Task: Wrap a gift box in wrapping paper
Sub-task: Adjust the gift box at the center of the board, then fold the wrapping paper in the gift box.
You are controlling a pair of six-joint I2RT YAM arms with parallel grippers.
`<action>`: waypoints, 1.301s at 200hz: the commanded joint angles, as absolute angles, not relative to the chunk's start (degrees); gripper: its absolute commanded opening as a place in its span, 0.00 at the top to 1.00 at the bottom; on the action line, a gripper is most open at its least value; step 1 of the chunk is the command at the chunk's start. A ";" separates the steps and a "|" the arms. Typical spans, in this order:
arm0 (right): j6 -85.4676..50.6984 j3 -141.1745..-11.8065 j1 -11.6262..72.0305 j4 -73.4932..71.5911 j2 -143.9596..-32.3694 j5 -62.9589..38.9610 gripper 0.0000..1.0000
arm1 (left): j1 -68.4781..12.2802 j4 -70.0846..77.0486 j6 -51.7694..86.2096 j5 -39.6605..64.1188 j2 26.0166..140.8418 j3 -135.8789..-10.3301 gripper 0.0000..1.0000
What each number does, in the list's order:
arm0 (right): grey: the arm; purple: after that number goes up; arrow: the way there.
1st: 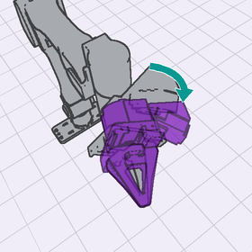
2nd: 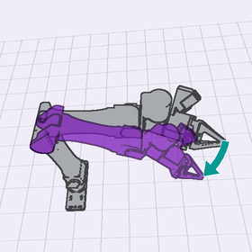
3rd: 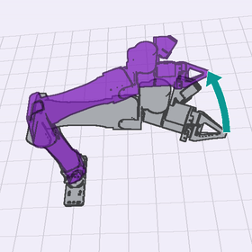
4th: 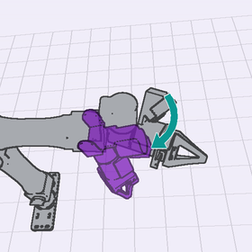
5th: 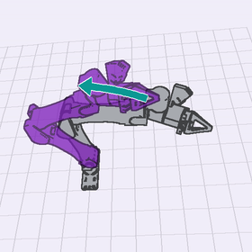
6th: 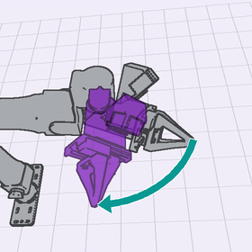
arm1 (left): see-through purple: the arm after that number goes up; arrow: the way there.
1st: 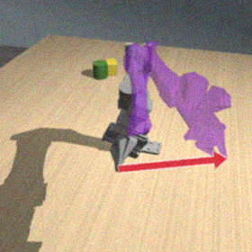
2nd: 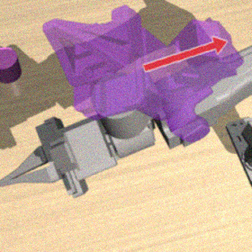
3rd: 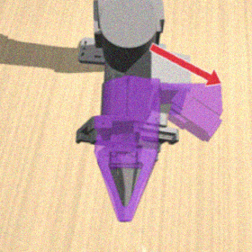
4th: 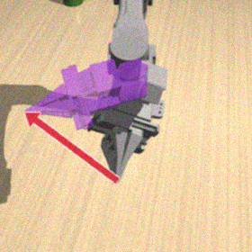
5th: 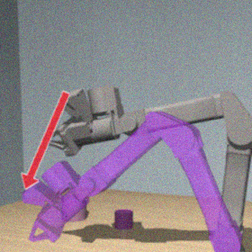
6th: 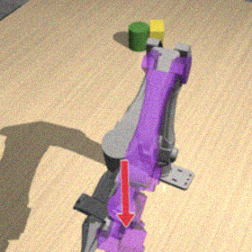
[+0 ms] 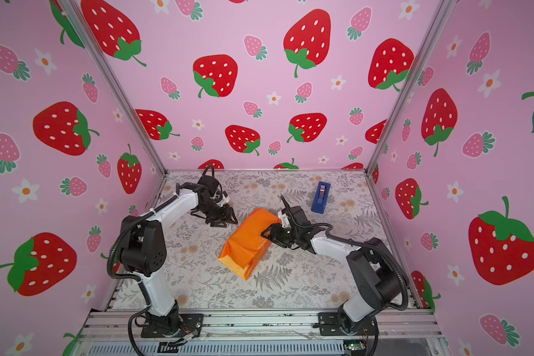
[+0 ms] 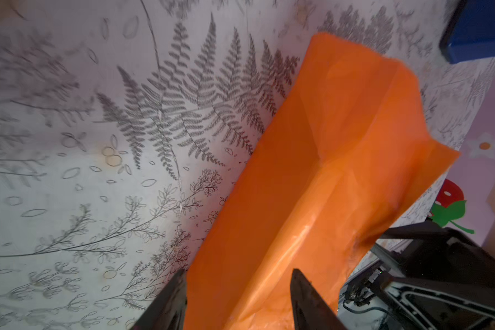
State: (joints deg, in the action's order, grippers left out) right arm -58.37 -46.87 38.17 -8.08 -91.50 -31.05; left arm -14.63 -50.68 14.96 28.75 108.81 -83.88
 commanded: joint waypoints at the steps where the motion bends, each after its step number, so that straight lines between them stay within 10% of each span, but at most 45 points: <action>1: -55.86 -50.06 36.21 -8.56 -94.41 -34.02 0.44 | -15.23 -47.17 15.85 34.91 106.93 -81.26 0.40; 75: -43.12 -63.09 31.55 0.45 -104.08 -40.92 0.48 | -19.44 -38.85 22.58 37.79 101.82 -72.19 0.42; 123: -29.84 -67.68 28.00 23.44 -95.85 -24.55 0.48 | -21.85 -48.56 21.01 25.09 97.93 -77.74 0.45; 195: -38.58 -57.37 40.92 22.70 -81.42 -24.08 0.87 | -27.17 -57.61 14.66 28.19 109.31 -95.45 1.00; 260: -49.70 -51.65 55.00 5.10 -85.00 -16.23 0.98 | -27.20 -59.06 12.02 25.25 116.08 -94.64 1.00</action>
State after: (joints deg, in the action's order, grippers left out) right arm -44.66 -51.90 52.45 13.78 -81.84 -21.02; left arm -27.35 -55.72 14.35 27.73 116.20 -94.56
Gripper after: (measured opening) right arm 0.043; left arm 0.054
